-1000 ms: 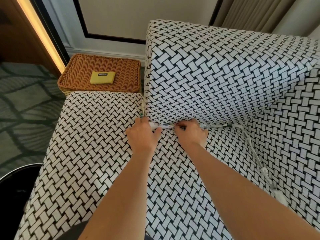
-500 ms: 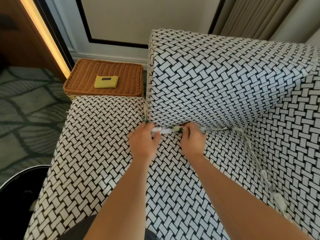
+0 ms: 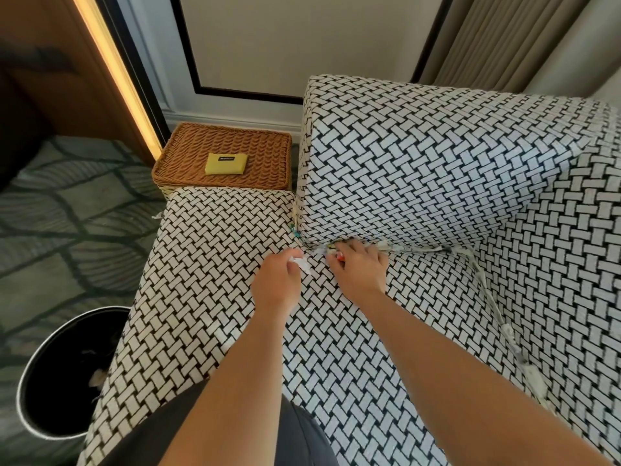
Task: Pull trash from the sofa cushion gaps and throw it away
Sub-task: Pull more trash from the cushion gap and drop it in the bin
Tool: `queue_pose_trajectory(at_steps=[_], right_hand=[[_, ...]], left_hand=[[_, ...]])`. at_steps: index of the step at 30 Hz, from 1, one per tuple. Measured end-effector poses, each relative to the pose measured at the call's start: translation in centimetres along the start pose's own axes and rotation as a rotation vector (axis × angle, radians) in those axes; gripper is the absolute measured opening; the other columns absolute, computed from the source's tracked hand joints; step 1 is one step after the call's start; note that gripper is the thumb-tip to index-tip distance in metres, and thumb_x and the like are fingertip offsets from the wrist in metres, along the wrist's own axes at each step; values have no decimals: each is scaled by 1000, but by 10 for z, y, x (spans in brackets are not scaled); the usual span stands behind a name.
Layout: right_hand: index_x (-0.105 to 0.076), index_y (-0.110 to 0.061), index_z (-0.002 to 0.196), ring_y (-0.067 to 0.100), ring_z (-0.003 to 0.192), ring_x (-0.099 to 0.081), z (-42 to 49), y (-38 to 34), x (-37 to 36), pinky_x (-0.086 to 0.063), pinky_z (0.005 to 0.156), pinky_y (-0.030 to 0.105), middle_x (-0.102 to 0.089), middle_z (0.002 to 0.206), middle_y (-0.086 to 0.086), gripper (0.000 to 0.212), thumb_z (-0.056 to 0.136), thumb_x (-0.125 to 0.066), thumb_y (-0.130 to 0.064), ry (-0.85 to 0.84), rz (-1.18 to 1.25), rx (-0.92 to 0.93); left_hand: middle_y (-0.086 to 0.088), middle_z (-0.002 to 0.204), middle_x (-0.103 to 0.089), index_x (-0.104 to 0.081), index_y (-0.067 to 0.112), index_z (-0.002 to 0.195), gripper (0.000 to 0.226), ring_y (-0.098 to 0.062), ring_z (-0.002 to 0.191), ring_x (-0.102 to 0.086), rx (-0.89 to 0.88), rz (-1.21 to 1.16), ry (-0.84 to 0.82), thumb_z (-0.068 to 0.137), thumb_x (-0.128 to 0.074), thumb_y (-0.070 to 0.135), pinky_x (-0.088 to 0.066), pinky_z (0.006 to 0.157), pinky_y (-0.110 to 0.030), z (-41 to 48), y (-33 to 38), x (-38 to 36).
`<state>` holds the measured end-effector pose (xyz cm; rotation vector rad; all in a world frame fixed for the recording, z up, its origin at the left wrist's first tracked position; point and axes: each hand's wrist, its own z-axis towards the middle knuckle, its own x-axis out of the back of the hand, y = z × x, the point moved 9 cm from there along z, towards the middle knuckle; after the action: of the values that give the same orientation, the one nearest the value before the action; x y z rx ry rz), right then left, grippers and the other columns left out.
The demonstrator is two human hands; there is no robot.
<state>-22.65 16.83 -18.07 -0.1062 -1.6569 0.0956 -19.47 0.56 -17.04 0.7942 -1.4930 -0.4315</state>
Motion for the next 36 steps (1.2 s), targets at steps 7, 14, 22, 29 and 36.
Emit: queue_pose_trajectory(at_steps=[7,14,22,29,36], right_hand=[[-44,-14,125,24,122,-40,-7,-29,4,-27,106,41,-46,129,6,33,95,-42,-28,34,44,-35],[-46,-1,122,24,120,-38,-62,-33,4,-30,109,33,-47,124,11,34,88,-49,-7,166,224,114],[-44,-11,112,9,47,-34,-103,-51,7,-29,41,20,-40,58,-3,19,96,-36,-6,56,702,41],[-46,-9,88,8,52,-32,-119,-134,25,-35,53,26,-38,63,-4,18,96,-34,-19,-288,883,108],[-40,-12,62,17,66,-41,-143,-261,31,-28,60,28,-46,71,4,37,97,-29,-19,-424,512,410]], left_hand=[[1,58,-29,-32,15,62,34,-12,49,-21,272,-341,32,95,-28,13,-30,50,-27,-19,-19,11],[0,52,-36,-37,12,57,48,-26,63,-53,283,-311,-71,95,-36,41,-46,58,-36,-39,-16,17],[-2,56,-41,-41,6,63,34,-17,53,-59,310,-409,-2,96,-39,17,-40,37,-16,-68,-13,46],[-7,80,-57,-53,12,100,13,-8,44,-49,252,-602,0,95,-41,15,-45,49,-23,-83,-33,118],[-9,76,-61,-58,7,85,17,-10,39,-40,461,-639,-2,94,-46,14,-39,40,-21,-99,-133,197]])
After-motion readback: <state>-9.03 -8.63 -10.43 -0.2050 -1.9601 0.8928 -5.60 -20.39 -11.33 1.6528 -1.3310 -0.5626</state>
